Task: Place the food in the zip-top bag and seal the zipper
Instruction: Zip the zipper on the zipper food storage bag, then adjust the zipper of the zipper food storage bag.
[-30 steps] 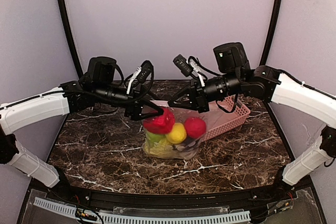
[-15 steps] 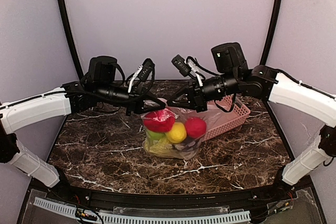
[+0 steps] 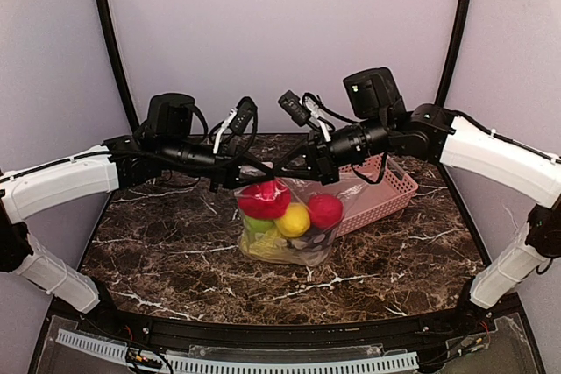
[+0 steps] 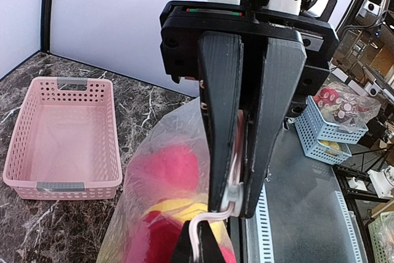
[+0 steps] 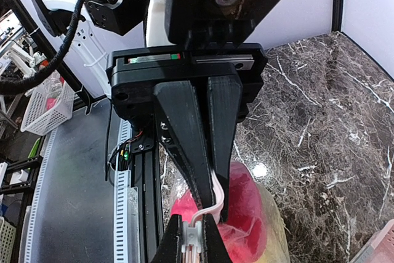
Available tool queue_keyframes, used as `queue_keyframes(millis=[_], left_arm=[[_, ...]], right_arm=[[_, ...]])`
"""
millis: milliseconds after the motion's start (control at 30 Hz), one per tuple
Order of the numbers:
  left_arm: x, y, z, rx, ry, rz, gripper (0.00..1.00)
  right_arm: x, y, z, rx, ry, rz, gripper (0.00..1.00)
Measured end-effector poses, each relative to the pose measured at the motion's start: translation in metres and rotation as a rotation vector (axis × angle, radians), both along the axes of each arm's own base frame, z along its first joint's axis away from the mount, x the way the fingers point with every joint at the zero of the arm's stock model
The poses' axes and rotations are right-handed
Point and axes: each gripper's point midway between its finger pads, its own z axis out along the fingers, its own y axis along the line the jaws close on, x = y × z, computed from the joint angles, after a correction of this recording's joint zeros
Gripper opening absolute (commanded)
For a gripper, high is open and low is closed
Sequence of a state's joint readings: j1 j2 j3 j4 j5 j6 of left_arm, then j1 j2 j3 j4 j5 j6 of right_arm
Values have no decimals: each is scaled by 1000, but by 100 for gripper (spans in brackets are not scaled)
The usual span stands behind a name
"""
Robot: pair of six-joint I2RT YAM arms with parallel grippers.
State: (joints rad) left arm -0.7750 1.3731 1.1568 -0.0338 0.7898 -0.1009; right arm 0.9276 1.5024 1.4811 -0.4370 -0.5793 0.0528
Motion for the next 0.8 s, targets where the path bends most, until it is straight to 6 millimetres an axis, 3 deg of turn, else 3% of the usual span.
queue_keyframes(millis=[167, 267, 300, 367, 400, 500, 567, 700, 800], left_arm=[[3, 1, -1, 4, -1, 14, 3], [6, 2, -1, 7, -18, 28, 45], [5, 2, -1, 6, -19, 27, 52], [-1, 2, 2, -6, -33, 15, 55], [-4, 3, 4, -13, -40, 8, 52], [-9, 4, 7, -22, -39, 1, 13], [-7, 4, 6, -20, -33, 8, 2], [-6, 1, 1, -15, -26, -1, 1], [-10, -1, 2, -18, -26, -13, 1]], right_arm=[[4, 2, -1, -14, 1, -13, 0], [7, 2, -1, -18, -6, -30, 0], [9, 2, 0, -17, -12, -38, 0], [12, 2, 0, -16, -18, -56, 0], [13, 3, 1, -15, -19, -61, 0], [13, 2, 1, -14, -17, -62, 0], [12, 2, 1, -13, -13, -58, 17], [11, 0, 4, -10, -7, -69, 46], [11, -6, 8, 1, -28, -80, 50]])
